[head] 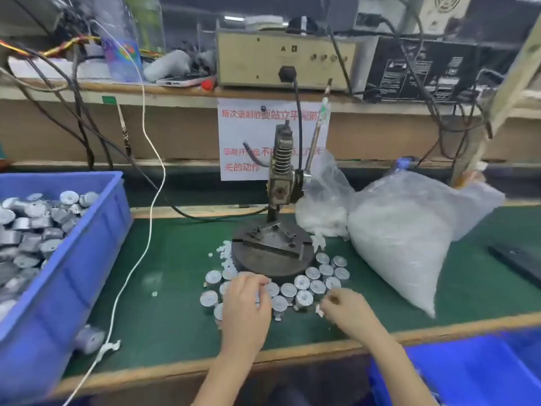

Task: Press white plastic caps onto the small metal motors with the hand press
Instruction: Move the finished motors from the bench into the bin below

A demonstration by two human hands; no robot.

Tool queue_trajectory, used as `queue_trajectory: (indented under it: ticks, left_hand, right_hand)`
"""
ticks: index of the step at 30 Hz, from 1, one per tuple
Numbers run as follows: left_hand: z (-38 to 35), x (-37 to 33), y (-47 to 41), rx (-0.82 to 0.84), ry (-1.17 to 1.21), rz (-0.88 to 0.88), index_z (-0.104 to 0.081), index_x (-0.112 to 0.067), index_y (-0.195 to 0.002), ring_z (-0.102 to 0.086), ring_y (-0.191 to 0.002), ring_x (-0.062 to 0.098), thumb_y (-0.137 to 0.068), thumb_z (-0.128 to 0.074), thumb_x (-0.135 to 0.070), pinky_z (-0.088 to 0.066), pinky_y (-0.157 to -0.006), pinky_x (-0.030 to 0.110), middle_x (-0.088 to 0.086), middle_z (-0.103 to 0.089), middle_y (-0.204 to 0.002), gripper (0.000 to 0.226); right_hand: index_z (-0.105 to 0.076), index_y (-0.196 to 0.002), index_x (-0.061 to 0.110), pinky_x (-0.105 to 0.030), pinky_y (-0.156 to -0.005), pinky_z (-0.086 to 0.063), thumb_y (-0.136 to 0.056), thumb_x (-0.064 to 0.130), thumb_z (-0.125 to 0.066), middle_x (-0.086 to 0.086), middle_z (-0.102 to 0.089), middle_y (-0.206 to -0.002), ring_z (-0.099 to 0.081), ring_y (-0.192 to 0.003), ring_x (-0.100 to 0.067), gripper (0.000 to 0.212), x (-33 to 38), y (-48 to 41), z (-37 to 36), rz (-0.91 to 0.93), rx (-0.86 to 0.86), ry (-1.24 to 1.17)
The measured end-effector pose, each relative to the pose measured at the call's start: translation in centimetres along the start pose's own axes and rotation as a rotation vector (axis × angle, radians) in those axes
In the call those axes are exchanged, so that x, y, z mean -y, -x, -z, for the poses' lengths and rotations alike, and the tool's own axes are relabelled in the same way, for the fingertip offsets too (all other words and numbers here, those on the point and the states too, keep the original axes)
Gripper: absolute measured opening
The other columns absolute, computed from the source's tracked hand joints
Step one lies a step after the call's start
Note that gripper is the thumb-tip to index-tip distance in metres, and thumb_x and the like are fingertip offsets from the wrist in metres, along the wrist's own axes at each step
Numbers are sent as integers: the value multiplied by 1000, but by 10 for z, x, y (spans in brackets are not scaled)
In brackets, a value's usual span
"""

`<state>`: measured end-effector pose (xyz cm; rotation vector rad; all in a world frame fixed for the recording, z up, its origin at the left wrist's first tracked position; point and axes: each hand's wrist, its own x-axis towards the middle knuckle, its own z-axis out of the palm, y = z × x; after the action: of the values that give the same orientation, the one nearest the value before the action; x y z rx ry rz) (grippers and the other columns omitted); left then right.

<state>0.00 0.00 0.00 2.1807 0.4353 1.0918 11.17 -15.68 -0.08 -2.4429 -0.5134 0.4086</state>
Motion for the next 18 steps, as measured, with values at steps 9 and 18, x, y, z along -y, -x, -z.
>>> queue_trajectory:
  ticks: [9, 18]
  left_hand:
    - [-70, -34, -30, 835, -363, -284, -27, -17, -144, -21, -138, 19, -78, -55, -31, -14, -113, 31, 2, -24, -151, 74]
    - [-93, -17, -30, 671, -637, -485, -46, -15, -130, -41, -122, 21, -80, -53, -43, -30, -104, 30, 2, -47, -130, 58]
  right_hand:
    - [9, -149, 26, -42, -117, 2, -74, 43, -64, -16, 8, -155, 10, -143, -35, 106, -27, -55, 25, 119, 107, 557]
    - [-39, -138, 25, -24, -93, -36, -63, 51, -63, 1, -42, -123, -45, -119, -17, 83, -38, -81, 27, 214, -13, 113]
